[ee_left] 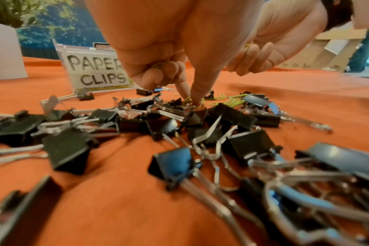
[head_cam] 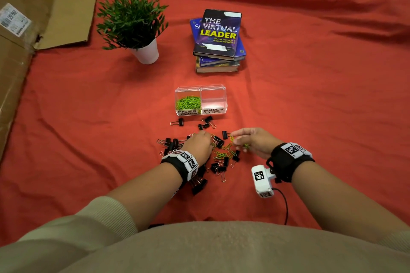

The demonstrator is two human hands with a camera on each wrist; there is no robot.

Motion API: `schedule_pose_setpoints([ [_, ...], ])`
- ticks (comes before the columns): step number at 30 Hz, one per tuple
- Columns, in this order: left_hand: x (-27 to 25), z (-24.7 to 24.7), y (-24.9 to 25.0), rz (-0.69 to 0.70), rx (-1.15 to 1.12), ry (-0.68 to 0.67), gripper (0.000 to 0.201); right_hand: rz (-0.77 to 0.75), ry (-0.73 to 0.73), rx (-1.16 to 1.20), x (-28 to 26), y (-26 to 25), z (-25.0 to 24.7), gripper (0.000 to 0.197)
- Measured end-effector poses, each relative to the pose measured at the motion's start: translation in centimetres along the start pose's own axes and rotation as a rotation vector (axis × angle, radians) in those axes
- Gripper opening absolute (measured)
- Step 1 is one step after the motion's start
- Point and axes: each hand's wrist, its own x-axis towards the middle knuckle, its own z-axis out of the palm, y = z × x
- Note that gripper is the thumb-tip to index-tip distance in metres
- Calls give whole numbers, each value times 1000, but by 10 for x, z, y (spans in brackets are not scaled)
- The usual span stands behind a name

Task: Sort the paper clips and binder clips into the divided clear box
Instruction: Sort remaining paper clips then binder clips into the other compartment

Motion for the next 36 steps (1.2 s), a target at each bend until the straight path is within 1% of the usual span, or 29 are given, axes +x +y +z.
schedule_pose_setpoints([
  [2, -1, -1, 2, 30, 66, -12, 24, 13, -18, 43, 1, 3, 0, 26],
  [6, -3, -5, 3, 52, 161, -25, 25, 24, 4, 98, -2, 0, 4, 18],
  [7, -2, -6, 1, 57, 142, -26, 25, 30, 15, 108, -3, -1, 5, 16],
  [9, -2, -10, -2, 39, 20, -23, 20, 42, 49, 52, -2, -4, 8, 16],
  [11, -3, -15, -5, -7, -157, -15, 13, 28, 117, -150, 1, -7, 12, 20],
  [13, -2, -22, -9, -59, -312, 5, 10, -7, 179, -448, 6, -6, 15, 22],
  [14, -1, -25, -11, -80, -371, 15, 11, -36, 203, -618, 9, -5, 16, 21],
  [16, 1, -32, -12, -103, -469, 16, 10, -94, 211, -952, 14, 0, 17, 12],
  [17, 1, -35, -12, -110, -511, 14, 10, -110, 197, -1051, 16, 3, 18, 8],
  [19, 3, -39, -13, -140, -583, 11, 14, -138, 163, -1153, 18, 8, 23, 12],
  [21, 4, -41, -14, -182, -650, 10, 22, -142, 158, -1215, 18, 9, 29, 14],
  [23, 4, -42, -14, -204, -706, 12, 28, -137, 144, -1286, 19, 8, 35, 13],
  [25, 3, -42, -12, -220, -765, -14, 31, -121, 106, -1332, 22, 8, 40, 6],
  [26, 3, -42, -12, -238, -805, -36, 32, -104, 90, -1333, 22, 8, 42, 5],
  [28, 4, -40, -9, -285, -883, -80, 33, -79, 85, -1296, 24, 8, 43, 10],
  [30, 4, -37, -6, -306, -861, -94, 32, -85, 130, -1164, 21, 5, 41, 16],
  [33, 2, -29, -2, -232, -607, -80, 28, -97, 202, -806, 16, 1, 30, 19],
  [36, -1, -19, -1, -154, -335, -105, 11, -64, 178, -466, 9, -1, 18, 14],
])
